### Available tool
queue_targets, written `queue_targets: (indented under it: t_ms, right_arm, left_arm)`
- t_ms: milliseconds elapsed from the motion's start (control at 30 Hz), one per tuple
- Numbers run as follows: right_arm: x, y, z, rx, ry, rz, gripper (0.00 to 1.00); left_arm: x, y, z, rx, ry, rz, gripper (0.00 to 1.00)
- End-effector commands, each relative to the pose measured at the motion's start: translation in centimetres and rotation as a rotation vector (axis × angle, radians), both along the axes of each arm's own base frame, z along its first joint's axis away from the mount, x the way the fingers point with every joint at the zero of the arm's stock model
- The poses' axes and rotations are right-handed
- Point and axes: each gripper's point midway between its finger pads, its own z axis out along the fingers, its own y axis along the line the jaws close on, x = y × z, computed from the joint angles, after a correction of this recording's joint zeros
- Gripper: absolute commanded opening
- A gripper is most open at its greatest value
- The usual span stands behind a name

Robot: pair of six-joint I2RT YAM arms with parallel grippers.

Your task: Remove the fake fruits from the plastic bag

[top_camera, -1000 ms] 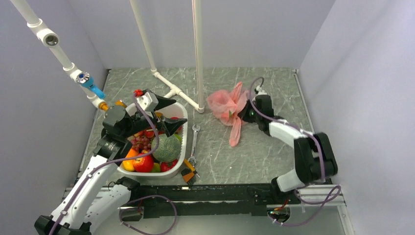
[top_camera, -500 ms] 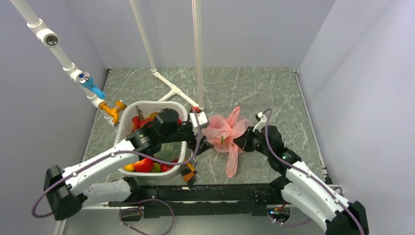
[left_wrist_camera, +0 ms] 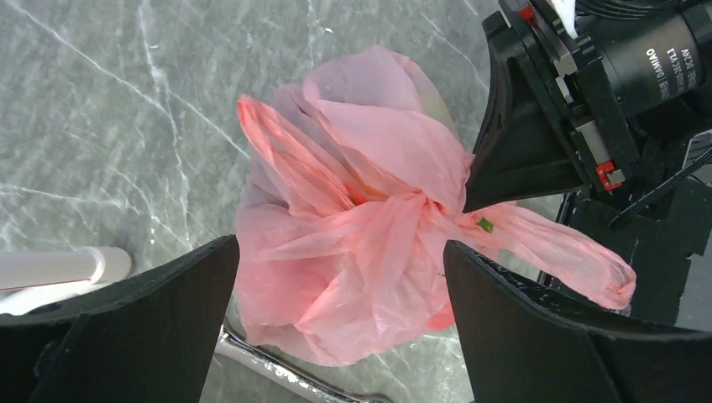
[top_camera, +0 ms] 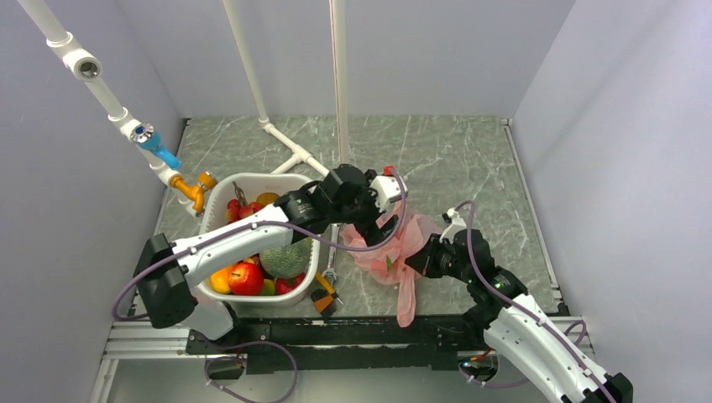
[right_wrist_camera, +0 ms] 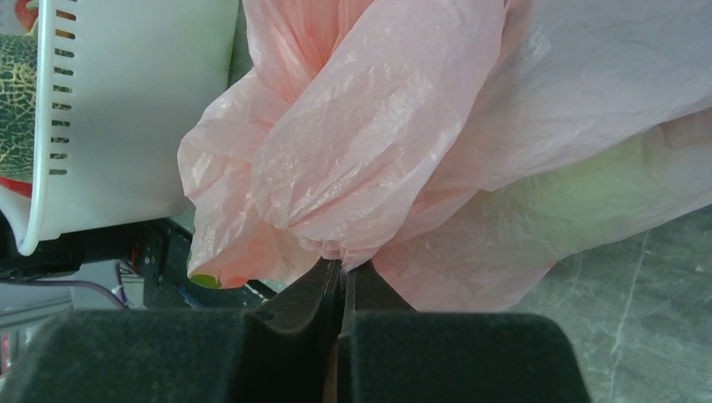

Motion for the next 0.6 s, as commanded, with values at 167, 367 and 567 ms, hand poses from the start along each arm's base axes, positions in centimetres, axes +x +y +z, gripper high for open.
queue_targets:
  t_ms: [167, 367, 567]
  right_arm:
    - [-1.0, 0.3, 1.9, 0.032, 0.002, 0.026, 0.01]
    - [-0.2, 0.2, 2.7, 0.010, -0.010, 0.018, 0.03]
    - [-0.2, 0.6, 2.7, 0.024, -0.010, 0.028, 0.03]
  left_arm:
    - [-1.2, 0.6, 1.0, -0.128, -0.020, -0.046, 0.91]
    - [-1.8, -1.3, -4.0, 0.019, 0.101, -0.106, 0.86]
    - [-1.7, -2.5, -6.7, 0.077, 0.149, -0.117, 0.75]
